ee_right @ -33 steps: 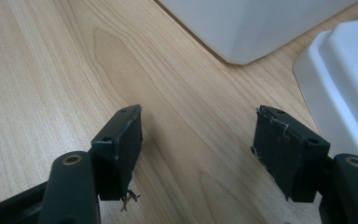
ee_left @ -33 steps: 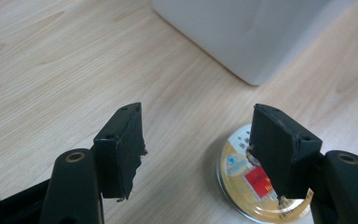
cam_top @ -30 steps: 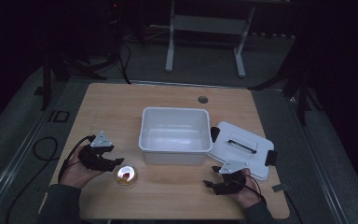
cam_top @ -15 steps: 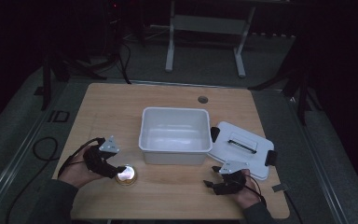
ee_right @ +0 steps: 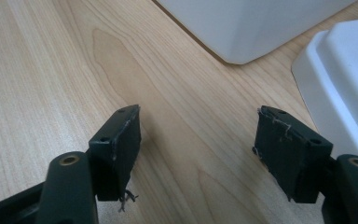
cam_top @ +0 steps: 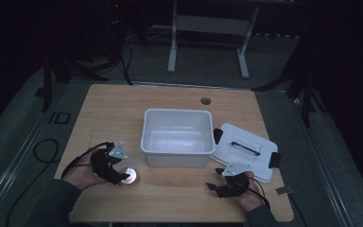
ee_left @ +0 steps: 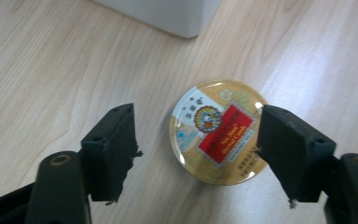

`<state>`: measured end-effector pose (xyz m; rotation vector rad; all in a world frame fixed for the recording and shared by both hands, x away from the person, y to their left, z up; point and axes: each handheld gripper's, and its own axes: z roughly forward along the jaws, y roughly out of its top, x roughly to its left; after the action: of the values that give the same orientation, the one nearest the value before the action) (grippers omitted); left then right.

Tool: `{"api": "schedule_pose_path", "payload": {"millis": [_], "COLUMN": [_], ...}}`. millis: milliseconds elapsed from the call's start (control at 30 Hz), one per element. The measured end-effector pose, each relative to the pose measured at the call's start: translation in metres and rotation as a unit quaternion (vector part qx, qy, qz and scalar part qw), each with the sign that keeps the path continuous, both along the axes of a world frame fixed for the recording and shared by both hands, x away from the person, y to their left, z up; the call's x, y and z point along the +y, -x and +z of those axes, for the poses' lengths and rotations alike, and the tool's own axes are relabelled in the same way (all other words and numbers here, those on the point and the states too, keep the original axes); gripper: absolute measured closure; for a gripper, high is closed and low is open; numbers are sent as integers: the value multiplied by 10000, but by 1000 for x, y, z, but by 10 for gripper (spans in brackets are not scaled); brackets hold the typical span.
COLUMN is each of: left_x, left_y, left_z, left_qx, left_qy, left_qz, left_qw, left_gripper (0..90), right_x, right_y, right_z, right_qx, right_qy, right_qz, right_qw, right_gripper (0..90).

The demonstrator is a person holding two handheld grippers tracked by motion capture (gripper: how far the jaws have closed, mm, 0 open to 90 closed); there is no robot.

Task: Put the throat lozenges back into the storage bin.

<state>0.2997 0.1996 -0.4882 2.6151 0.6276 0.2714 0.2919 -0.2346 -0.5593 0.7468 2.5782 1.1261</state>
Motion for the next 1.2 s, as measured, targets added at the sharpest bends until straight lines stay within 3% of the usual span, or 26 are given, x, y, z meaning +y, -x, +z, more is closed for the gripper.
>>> {"api": "schedule_pose_path", "payload": {"millis": [467,733,967,1200], "left_x": [-14,-17,-24,-27], "left_y": [0,0,-1,-3], "left_z": [-12,-16,-19,-22], "left_qx": [316,366,431,444], "left_qy": [-297,-381,-587,-745], "left_qz": [-325,-458,-686,-731], "left_qw": [9985,9976,9950,9935], "left_gripper": [129,122,139,145], "right_x": [0,0,0,0], "right_y": [0,0,0,0], "right_z": [0,0,0,0], "right_qx": [3,3,4,2], "right_qy": [3,4,3,4], "right_qz": [-20,-19,-21,-23], "right_qw": [10000,10000,10000,10000], "right_gripper": [298,297,298,297]}}
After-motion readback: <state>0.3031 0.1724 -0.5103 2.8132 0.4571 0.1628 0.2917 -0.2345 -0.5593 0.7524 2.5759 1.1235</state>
